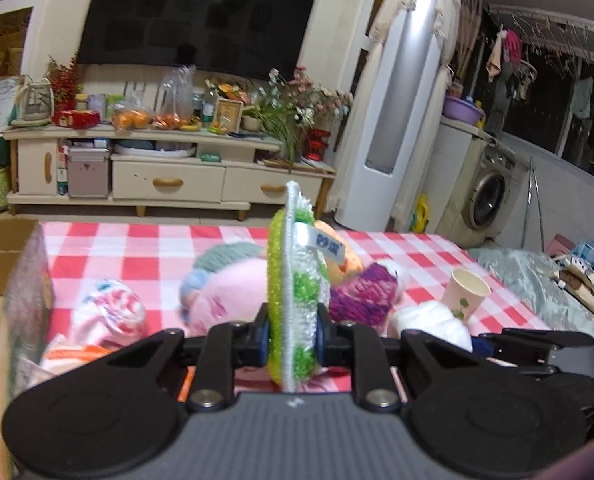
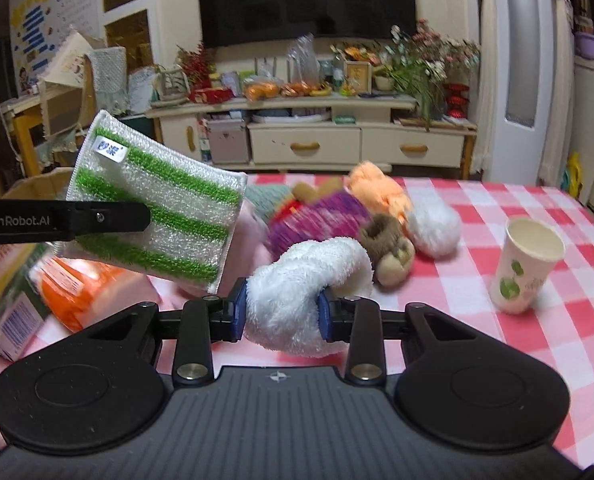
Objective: Organize soft objects
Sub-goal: 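Carry the sponge with the left tool into the box while the right tool drops the slipper there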
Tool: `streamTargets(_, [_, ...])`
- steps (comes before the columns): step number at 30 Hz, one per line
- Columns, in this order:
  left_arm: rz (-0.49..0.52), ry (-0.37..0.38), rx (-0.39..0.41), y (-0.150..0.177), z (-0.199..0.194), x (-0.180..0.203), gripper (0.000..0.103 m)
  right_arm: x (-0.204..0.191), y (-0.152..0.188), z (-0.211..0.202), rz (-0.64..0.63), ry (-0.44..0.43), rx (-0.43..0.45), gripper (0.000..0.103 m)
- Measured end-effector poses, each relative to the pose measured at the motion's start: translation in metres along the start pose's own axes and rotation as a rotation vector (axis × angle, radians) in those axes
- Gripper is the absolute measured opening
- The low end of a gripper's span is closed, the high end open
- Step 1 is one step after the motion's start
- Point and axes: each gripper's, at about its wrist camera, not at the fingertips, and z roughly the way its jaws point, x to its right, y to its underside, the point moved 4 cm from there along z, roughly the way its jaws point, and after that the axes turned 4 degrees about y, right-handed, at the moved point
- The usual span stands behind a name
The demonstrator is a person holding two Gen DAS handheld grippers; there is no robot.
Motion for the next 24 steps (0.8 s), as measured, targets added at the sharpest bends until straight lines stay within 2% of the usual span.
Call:
streamTargets(15, [-0.071,-0.113,0.142,-0.024,-0.058,-0.052,0.018,-0.081,-0.056,-0.025,-0.108,-0.202,0.124,0.042])
streamTargets(24, [-0.152,-0.257,0.2,-0.025,-0.092,-0.103,0.018,-0.133,-0.077,-0.027,-0.195,-0.337,0.149,0.042])
